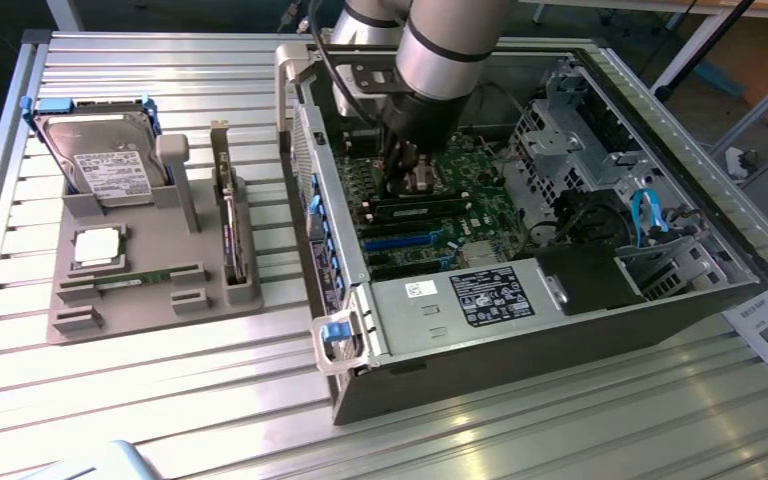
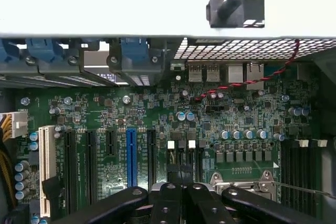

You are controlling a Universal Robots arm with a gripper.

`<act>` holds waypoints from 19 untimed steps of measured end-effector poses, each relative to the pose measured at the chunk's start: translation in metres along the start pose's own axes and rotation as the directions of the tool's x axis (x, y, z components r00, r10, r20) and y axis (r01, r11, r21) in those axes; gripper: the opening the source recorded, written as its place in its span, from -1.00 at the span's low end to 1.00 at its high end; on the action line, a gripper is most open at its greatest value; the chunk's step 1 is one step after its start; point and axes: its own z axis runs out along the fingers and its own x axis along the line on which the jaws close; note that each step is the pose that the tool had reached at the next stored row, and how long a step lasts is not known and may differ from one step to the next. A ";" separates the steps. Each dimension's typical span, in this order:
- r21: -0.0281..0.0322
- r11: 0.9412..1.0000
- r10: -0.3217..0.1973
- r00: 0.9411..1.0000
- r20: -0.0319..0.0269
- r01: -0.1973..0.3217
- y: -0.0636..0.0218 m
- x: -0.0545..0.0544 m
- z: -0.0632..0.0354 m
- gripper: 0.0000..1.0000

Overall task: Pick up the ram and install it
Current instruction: 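Press down the ram until it locks into place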

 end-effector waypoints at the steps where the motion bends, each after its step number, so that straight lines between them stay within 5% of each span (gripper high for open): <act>1: 0.000 1.000 0.000 1.000 0.000 0.000 0.0003 0.000 0.0010 -0.80; 19: 0.000 1.000 0.000 1.000 0.000 0.000 0.0012 0.001 0.0186 -0.80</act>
